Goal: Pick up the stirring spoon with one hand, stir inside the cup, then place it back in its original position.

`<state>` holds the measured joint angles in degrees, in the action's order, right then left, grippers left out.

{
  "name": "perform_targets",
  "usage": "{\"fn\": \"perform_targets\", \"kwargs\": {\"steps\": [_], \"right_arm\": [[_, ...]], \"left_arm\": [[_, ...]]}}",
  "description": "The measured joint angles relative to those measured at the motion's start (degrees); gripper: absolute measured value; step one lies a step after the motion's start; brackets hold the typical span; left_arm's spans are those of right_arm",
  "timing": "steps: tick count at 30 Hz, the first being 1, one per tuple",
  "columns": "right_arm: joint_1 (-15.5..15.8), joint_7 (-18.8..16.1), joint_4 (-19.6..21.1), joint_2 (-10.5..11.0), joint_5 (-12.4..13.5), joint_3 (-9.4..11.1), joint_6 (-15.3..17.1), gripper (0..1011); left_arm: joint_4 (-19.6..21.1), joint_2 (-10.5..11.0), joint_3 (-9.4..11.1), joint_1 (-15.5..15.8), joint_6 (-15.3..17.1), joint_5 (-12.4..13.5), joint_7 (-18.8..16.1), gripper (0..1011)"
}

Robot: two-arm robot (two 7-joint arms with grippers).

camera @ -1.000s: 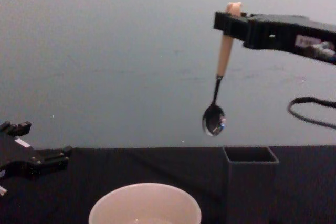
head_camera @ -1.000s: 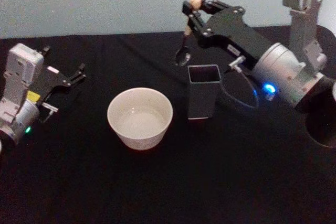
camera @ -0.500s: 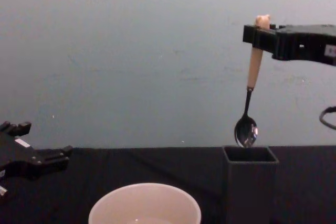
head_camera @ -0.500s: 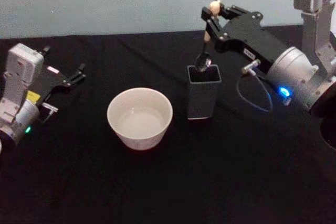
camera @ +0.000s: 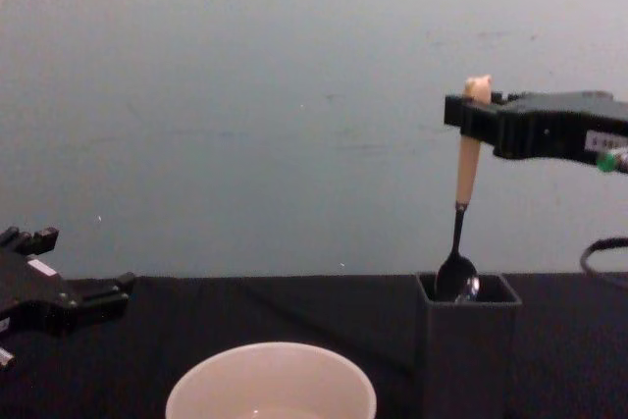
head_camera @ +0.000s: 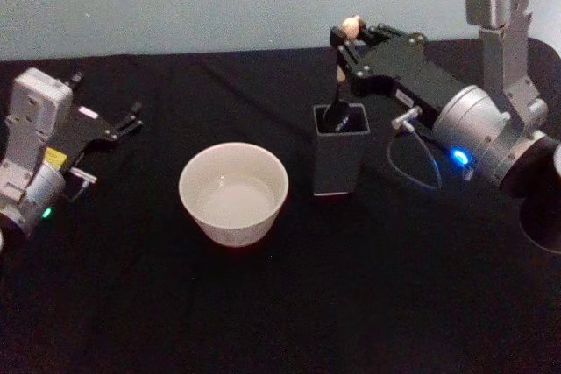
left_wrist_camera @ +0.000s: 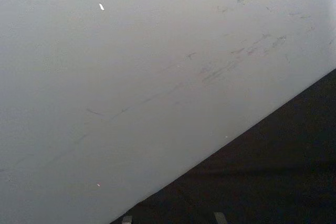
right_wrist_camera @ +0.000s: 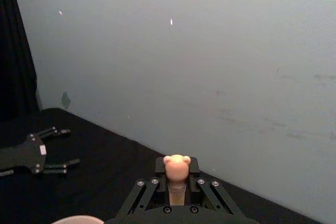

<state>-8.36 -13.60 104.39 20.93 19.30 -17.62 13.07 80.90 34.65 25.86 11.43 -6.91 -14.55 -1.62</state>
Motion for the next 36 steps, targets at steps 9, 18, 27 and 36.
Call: {"fn": "perform_targets", "kwargs": {"steps": [9, 18, 27, 36], "right_arm": [[0.2, 0.0, -2.2, -0.8, -1.3, -0.7, 1.5, 229], [1.0, 0.2, -3.7, -1.6, -2.3, -0.8, 2.8, 228], [1.6, 0.3, -5.3, -2.3, -3.3, -0.8, 3.9, 228], [1.8, 0.2, -6.5, -2.6, -4.5, -0.9, 4.4, 229]], "left_arm": [[0.0, 0.0, 0.0, 0.0, 0.0, 0.0, 0.0, 1001], [0.0, 0.0, 0.0, 0.0, 0.0, 0.0, 0.0, 1001], [0.0, 0.0, 0.0, 0.0, 0.0, 0.0, 0.0, 1001], [0.0, 0.0, 0.0, 0.0, 0.0, 0.0, 0.0, 1001]]}}
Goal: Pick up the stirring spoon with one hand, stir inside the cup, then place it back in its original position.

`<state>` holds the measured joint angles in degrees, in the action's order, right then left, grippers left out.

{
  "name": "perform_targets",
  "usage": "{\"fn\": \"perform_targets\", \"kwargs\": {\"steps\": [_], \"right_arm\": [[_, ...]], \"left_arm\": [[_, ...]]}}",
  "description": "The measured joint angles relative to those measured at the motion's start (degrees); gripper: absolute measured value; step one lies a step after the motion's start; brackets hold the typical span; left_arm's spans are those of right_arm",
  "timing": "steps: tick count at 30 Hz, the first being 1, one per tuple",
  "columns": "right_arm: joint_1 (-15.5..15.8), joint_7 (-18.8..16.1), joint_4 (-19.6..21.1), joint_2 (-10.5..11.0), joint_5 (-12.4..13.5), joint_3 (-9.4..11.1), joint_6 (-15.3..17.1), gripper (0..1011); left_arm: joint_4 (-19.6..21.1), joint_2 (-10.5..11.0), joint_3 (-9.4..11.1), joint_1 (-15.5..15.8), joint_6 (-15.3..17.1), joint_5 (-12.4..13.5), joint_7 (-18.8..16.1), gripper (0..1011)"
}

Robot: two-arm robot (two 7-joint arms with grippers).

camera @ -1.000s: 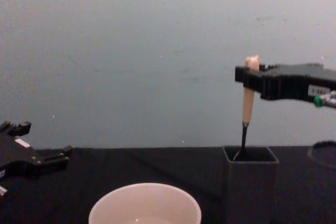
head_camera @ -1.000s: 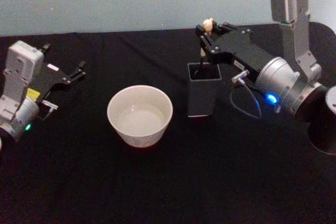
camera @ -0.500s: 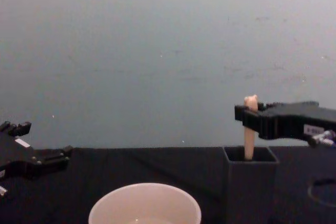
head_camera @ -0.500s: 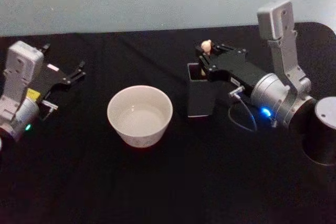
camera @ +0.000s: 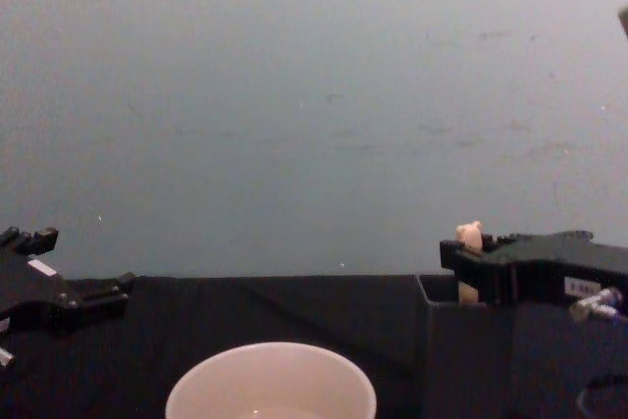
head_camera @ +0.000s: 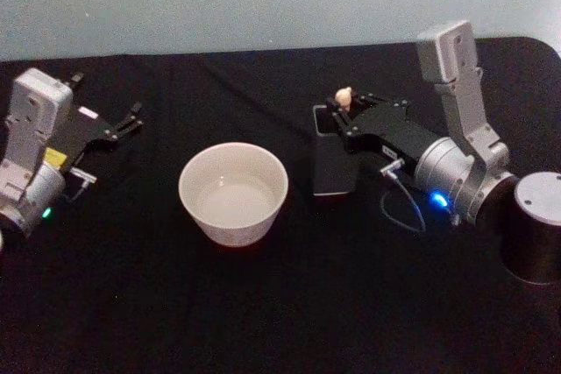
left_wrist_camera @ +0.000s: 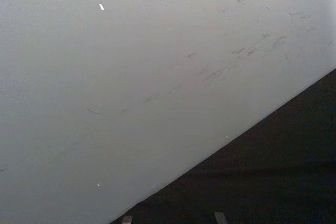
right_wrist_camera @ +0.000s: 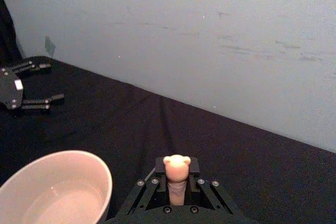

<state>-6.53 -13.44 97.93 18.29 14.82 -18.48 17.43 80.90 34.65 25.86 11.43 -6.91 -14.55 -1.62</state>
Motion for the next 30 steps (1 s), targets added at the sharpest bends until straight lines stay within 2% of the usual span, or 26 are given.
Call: {"fn": "perform_targets", "kwargs": {"steps": [14, 17, 18, 21, 22, 30], "right_arm": [[0.0, -0.1, -0.1, 0.0, -0.4, -0.1, 0.0, 229], [0.0, -0.1, -0.1, 0.0, -0.3, -0.1, 0.0, 296], [0.0, 0.0, -0.1, 0.0, -0.3, -0.1, 0.0, 357], [0.0, -0.1, -0.1, 0.0, -0.3, -0.1, 0.0, 413], [0.0, -0.1, -0.1, 0.0, -0.3, -0.1, 0.0, 473], [0.0, 0.0, 0.0, 0.0, -0.2, -0.1, -0.1, 734]], "left_arm": [[0.0, 0.0, 0.0, 0.0, 0.0, 0.0, 0.0, 1001], [0.0, 0.0, 0.0, 0.0, 0.0, 0.0, 0.0, 1001], [0.0, 0.0, 0.0, 0.0, 0.0, 0.0, 0.0, 1001], [0.0, 0.0, 0.0, 0.0, 0.0, 0.0, 0.0, 1001], [0.0, 0.0, 0.0, 0.0, 0.0, 0.0, 0.0, 1001], [0.0, 0.0, 0.0, 0.0, 0.0, 0.0, 0.0, 1001]]}}
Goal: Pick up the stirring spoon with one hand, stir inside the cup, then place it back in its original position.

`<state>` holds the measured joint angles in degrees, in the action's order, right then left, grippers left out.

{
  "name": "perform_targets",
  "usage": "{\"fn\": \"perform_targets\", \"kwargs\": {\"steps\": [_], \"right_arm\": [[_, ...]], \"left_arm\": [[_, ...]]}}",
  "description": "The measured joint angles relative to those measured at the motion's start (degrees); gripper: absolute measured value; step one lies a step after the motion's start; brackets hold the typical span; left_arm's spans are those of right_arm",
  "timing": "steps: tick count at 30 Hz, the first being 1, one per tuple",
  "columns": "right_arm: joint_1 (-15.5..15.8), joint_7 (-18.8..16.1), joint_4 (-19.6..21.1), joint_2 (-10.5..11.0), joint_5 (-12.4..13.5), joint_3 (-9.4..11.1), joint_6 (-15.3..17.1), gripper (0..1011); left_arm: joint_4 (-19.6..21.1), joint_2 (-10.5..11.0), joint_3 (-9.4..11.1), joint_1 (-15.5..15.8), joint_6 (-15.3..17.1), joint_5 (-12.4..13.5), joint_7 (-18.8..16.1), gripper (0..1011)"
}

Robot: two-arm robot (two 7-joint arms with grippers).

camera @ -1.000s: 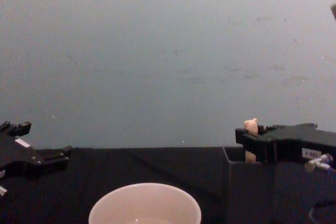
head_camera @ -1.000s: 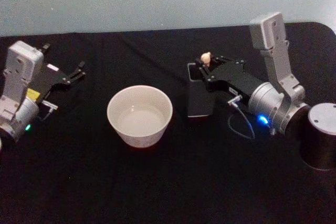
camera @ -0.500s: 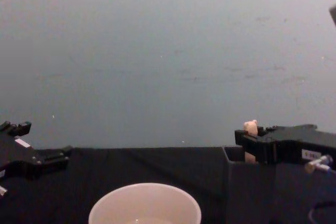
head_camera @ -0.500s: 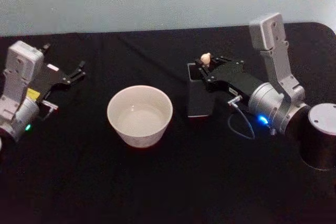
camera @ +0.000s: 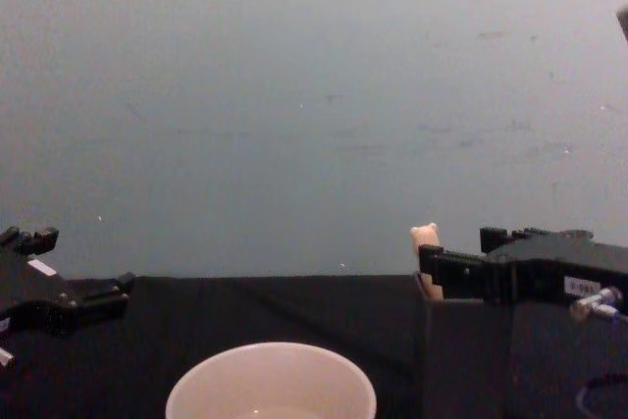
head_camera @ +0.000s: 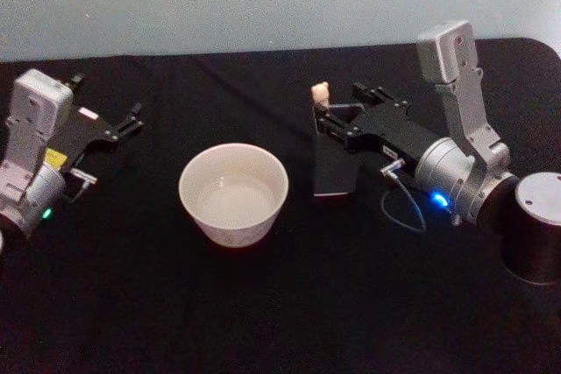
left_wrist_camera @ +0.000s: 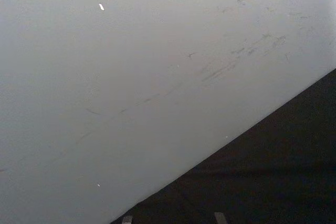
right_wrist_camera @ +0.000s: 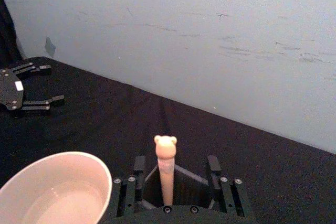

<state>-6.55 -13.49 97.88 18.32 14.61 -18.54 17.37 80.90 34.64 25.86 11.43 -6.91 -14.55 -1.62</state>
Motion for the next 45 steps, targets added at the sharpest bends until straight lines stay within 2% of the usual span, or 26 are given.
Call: {"fn": "perform_targets", "kwargs": {"steps": [3, 4, 5, 7, 11, 16, 20, 21, 24, 26, 31, 45], "right_arm": [[0.0, 0.0, 0.0, 0.0, 0.0, 0.0, 0.0, 798], [0.0, 0.0, 0.0, 0.0, 0.0, 0.0, 0.0, 852], [0.0, 0.0, 0.0, 0.0, 0.0, 0.0, 0.0, 852], [0.0, 0.0, 0.0, 0.0, 0.0, 0.0, 0.0, 937], [0.0, 0.0, 0.0, 0.0, 0.1, 0.0, 0.0, 1003], [0.0, -0.6, 0.8, -0.4, 0.9, 1.0, -1.2, 1002], [-0.4, 0.2, 1.9, -1.8, 2.6, 3.4, -3.6, 1002], [-0.4, 0.2, 1.9, -1.8, 2.6, 3.4, -3.6, 1002], [-0.9, 1.7, 1.7, -2.6, 3.0, 5.1, -5.2, 1002], [-1.4, 3.6, 0.1, -3.2, 2.3, 6.5, -6.8, 1002], [-1.5, 5.8, -3.1, -3.5, 0.1, 7.9, -7.7, 1003], [0.2, 7.0, -9.2, -4.0, -4.8, 8.0, -5.3, 1003]], "left_arm": [[0.0, 0.0, 0.0, 0.0, 0.0, 0.0, 0.0, 1001], [0.0, 0.0, 0.0, 0.0, 0.0, 0.0, 0.0, 1001], [0.0, 0.0, 0.0, 0.0, 0.0, 0.0, 0.0, 1001], [0.0, 0.0, 0.0, 0.0, 0.0, 0.0, 0.0, 1001], [0.0, 0.0, 0.0, 0.0, 0.0, 0.0, 0.0, 1001], [0.0, 0.0, 0.0, 0.0, 0.0, 0.0, 0.0, 1001], [0.0, 0.0, 0.0, 0.0, 0.0, 0.0, 0.0, 1001], [0.0, 0.0, 0.0, 0.0, 0.0, 0.0, 0.0, 1001], [0.0, 0.0, 0.0, 0.0, 0.0, 0.0, 0.0, 1001], [0.0, 0.0, 0.0, 0.0, 0.0, 0.0, 0.0, 1001], [0.0, 0.0, 0.0, 0.0, 0.0, 0.0, 0.0, 1001], [0.0, 0.0, 0.0, 0.0, 0.0, 0.0, 0.0, 1001]]}}
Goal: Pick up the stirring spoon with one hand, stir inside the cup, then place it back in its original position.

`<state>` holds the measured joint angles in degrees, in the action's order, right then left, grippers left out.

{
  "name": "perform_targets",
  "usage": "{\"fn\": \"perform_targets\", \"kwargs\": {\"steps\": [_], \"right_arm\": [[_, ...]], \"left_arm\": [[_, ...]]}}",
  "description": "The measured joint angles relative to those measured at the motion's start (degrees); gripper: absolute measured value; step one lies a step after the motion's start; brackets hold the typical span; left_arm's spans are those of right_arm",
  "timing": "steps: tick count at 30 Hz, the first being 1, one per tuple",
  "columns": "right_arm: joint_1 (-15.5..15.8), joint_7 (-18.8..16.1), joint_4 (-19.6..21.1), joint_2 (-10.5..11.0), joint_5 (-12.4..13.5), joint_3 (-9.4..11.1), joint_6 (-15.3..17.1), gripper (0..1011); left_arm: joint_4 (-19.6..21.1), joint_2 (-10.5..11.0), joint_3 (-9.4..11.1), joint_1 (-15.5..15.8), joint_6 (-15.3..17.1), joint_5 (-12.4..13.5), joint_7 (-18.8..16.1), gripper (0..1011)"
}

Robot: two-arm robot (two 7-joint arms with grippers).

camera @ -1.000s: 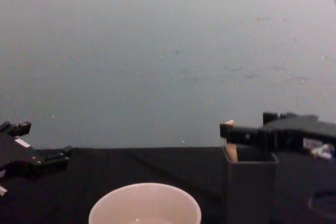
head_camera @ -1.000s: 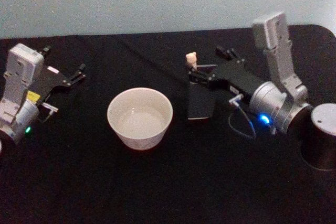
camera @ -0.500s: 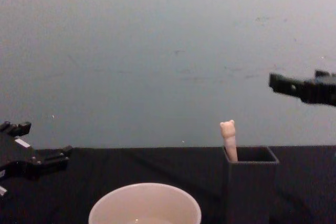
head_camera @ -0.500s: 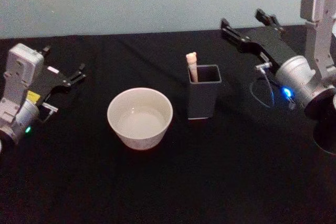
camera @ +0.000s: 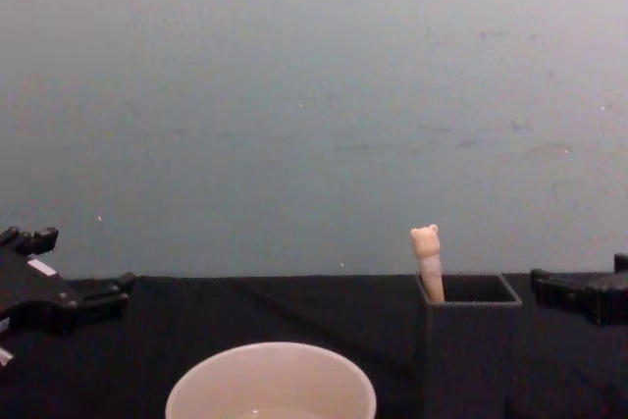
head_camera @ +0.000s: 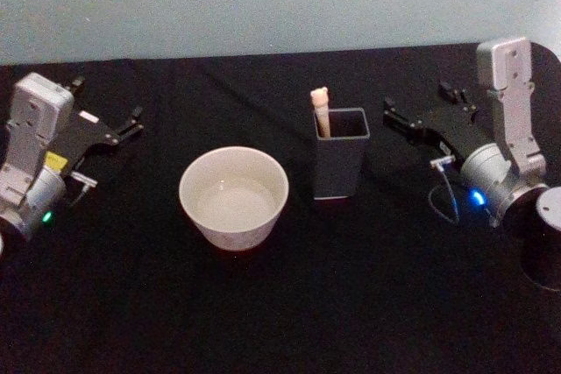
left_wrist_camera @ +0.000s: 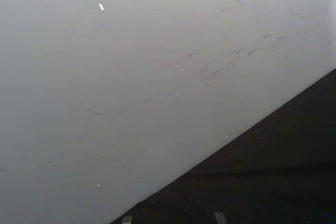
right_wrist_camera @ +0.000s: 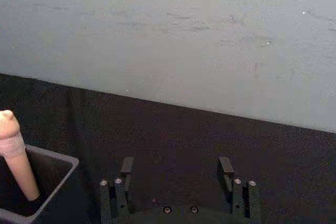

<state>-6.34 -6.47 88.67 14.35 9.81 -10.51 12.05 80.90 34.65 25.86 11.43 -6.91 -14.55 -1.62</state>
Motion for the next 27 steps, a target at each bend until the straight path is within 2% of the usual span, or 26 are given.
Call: {"fn": "perform_targets", "kwargs": {"steps": [27], "right_arm": [[0.0, 0.0, 0.3, 0.1, 0.2, 0.1, -0.2, 1003]], "left_arm": [[0.0, 0.0, 0.0, 0.0, 0.0, 0.0, 0.0, 1001]]}}
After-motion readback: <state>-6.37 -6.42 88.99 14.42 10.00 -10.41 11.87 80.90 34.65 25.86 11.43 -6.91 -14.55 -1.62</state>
